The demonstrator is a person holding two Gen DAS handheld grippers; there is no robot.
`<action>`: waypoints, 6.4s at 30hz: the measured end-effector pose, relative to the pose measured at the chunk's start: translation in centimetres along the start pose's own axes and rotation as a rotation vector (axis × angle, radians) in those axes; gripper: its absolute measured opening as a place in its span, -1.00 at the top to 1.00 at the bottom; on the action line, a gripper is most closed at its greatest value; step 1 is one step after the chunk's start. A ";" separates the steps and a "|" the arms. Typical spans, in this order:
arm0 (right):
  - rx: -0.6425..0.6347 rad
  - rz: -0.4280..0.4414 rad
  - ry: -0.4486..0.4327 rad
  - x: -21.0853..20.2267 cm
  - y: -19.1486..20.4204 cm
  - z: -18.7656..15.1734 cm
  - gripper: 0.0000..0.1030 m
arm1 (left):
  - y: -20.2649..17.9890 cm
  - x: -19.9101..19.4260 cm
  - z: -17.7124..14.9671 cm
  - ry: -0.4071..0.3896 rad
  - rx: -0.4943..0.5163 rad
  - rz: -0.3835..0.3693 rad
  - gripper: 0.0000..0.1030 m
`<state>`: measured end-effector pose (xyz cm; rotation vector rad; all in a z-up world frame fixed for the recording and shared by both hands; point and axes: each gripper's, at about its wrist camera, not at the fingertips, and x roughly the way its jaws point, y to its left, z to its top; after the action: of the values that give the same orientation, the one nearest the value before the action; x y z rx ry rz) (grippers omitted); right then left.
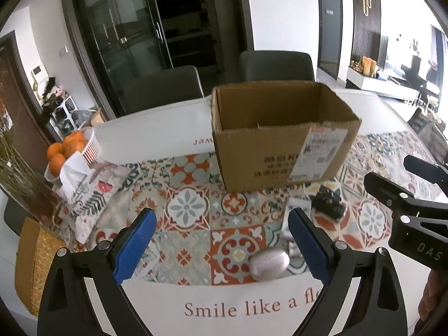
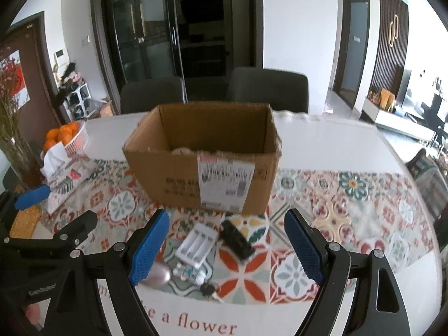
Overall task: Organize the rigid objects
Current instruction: 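Move the left tool to the silver oval case while the right tool approaches the figurine, then close the left gripper on the silver case while the right gripper grasps the figurine, then lift the silver case and figurine with both tools over the box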
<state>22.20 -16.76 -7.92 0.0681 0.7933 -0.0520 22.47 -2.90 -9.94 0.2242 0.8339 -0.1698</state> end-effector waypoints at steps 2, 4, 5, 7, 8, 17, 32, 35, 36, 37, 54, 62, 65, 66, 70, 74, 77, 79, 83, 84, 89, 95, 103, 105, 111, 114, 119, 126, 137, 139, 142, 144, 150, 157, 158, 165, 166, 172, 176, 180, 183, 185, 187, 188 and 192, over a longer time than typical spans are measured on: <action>0.003 0.002 0.019 0.3 0.0 -0.9 -0.64 | -0.2 0.2 -0.7 0.006 0.008 -0.008 -0.87; 0.008 0.008 0.035 0.5 0.0 -1.8 -0.64 | -0.5 0.3 -1.4 0.006 0.018 -0.019 -0.87; 0.011 0.008 0.042 0.6 0.0 -2.2 -0.64 | -0.6 0.3 -1.7 0.004 0.023 -0.024 -0.87; 0.015 0.008 0.054 0.7 -0.1 -3.0 -0.64 | -0.8 0.4 -2.3 -0.004 0.036 -0.034 -0.87; 0.020 0.006 0.058 0.7 -0.1 -3.5 -0.64 | -0.9 0.4 -2.6 -0.010 0.041 -0.042 -0.87; 0.032 -0.017 0.083 1.1 -0.2 -6.5 -0.64 | -1.7 1.7 -5.0 -0.012 0.063 -0.113 -0.87; 0.037 -0.093 0.121 3.6 -0.4 -10.7 -0.63 | -3.3 5.6 -8.3 -0.020 0.169 -0.178 -0.86; 0.042 -0.104 0.128 4.0 -0.4 -11.3 -0.63 | -3.6 6.5 -8.8 -0.020 0.194 -0.191 -0.86; 0.046 -0.109 0.131 4.2 -0.4 -11.6 -0.63 | -3.7 6.9 -9.0 -0.018 0.202 -0.194 -0.86; 0.047 -0.113 0.136 4.3 -0.4 -11.8 -0.63 | -3.8 7.2 -9.2 -0.013 0.207 -0.200 -0.85; 0.063 -0.139 0.171 7.6 -0.7 -13.0 -0.64 | -4.8 12.1 -9.8 0.059 0.182 -0.268 -0.55; 0.074 -0.115 0.174 8.1 -0.6 -12.9 -0.64 | -4.5 12.4 -9.8 0.059 0.147 -0.289 -0.19; 0.065 -0.113 0.170 8.1 -0.5 -12.8 -0.64 | -4.3 12.2 -9.9 0.057 0.150 -0.287 -0.19; 0.062 -0.112 0.167 8.1 -0.5 -12.8 -0.64 | -4.3 12.1 -9.9 0.059 0.147 -0.292 -0.19; 0.060 -0.097 0.158 7.9 -0.4 -12.7 -0.63 | -4.0 11.4 -9.8 0.050 0.144 -0.288 -0.19; 0.051 -0.071 0.135 7.5 0.0 -12.4 -0.64 | -3.4 10.3 -9.5 0.012 0.140 -0.262 -0.18; 0.020 -0.052 0.116 7.4 0.7 -12.1 -0.64 | -2.7 9.6 -9.3 -0.007 0.138 -0.249 -0.18; 0.010 -0.039 0.108 7.4 1.1 -12.0 -0.64 | -2.3 9.5 -9.3 -0.007 0.132 -0.248 -0.18; -0.003 -0.016 0.101 7.6 1.9 -11.7 -0.64 | -1.5 9.1 -9.1 -0.019 0.119 -0.243 -0.18; -0.006 -0.009 0.101 7.6 2.1 -11.6 -0.63 | -1.2 8.9 -9.1 -0.025 0.117 -0.235 -0.18; -0.021 0.023 0.088 8.1 3.4 -11.3 -0.63 | 0.4 8.4 -9.0 -0.042 0.097 -0.197 -0.18; -0.060 0.048 0.073 9.5 5.2 -11.2 -0.59 | 1.6 9.1 -9.1 -0.034 0.079 -0.176 -0.18; -0.050 0.066 0.092 11.6 5.7 -11.2 -0.35 | 2.2 10.3 -9.2 -0.015 0.060 -0.181 -0.18; -0.054 0.062 0.100 12.1 5.9 -11.3 -0.26 | 2.2 10.5 -9.2 -0.011 0.059 -0.180 -0.18; -0.078 0.051 0.096 12.2 6.1 -11.6 -0.04 | 2.0 10.8 -9.2 0.001 0.054 -0.188 -0.18; -0.069 0.055 0.094 12.0 5.9 -11.7 -0.04 | 1.7 10.8 -9.3 0.005 0.049 -0.196 -0.18; -0.059 0.056 0.087 11.1 5.3 -11.7 -0.04 | 1.3 10.1 -9.0 0.000 0.043 -0.210 -0.18; -0.044 0.059 0.052 8.8 4.4 -10.5 -0.04 | 0.8 8.3 -7.9 -0.017 0.017 -0.236 -0.18; -0.049 0.065 -0.022 4.5 3.7 -7.7 -0.04 | 0.6 4.6 -5.3 -0.056 -0.002 -0.233 -0.18; -0.048 0.063 -0.033 3.9 3.5 -7.1 -0.04 | 0.6 3.9 -4.7 -0.061 -0.008 -0.234 -0.18; -0.047 0.064 -0.051 3.0 3.3 -6.1 -0.04 | 0.6 2.9 -3.6 -0.070 -0.013 -0.237 -0.18; -0.048 0.060 -0.060 2.4 3.1 -5.5 -0.04 | 0.5 2.3 -2.9 -0.082 -0.014 -0.232 -0.18; -0.055 0.051 -0.100 0.6 2.4 -3.1 -0.04 | 0.2 0.6 -0.6 -0.115 -0.013 -0.222 -0.18; -0.035 0.064 -0.126 -0.6 1.6 -0.6 -0.04 | 0.0 -0.4 2.1 -0.141 -0.010 -0.221 -0.18; -0.029 0.068 -0.125 -0.6 1.4 -0.2 -0.04 | 0.0 -0.4 2.5 -0.148 -0.008 -0.222 -0.18; -0.021 0.076 -0.135 -0.4 0.8 2.8 -0.04 | -0.1 -0.4 5.6 -0.175 -0.004 -0.219 -0.18; -0.019 0.080 -0.139 -0.3 0.7 3.2 -0.04 | -0.1 -0.4 6.0 -0.177 -0.006 -0.218 -0.18; -0.020 0.099 -0.150 0.2 0.4 5.9 -0.04 | 0.1 0.3 8.5 -0.158 -0.027 -0.209 -0.18; -0.013 0.116 -0.157 0.8 0.3 7.5 -0.04 | 0.2 0.9 9.8 -0.141 -0.037 -0.212 -0.18; -0.006 0.137 -0.160 1.7 0.2 9.3 -0.04 | 0.5 1.5 11.3 -0.135 -0.040 -0.204 -0.18; -0.014 0.140 -0.158 2.4 0.5 10.3 -0.04 | 0.6 1.9 12.3 -0.136 -0.044 -0.194 -0.18; -0.015 0.144 -0.156 2.8 0.5 10.9 -0.04 | 0.9 2.3 12.8 -0.134 -0.048 -0.191 -0.18; -0.018 0.144 -0.154 3.2 0.6 11.4 -0.04 | 1.0 2.6 13.3 -0.132 -0.053 -0.187 -0.18; -0.020 0.143 -0.155 3.4 0.7 11.7 -0.04 | 1.1 2.8 13.5 -0.131 -0.057 -0.189 -0.18; -0.031 0.151 -0.152 4.1 0.9 13.0 -0.04 | 1.4 4.1 14.6 -0.099 -0.080 -0.209 -0.18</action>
<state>34.37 -17.03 -1.74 0.0934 0.6348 0.0971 35.93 -5.66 -3.37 0.0527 0.7630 -0.3406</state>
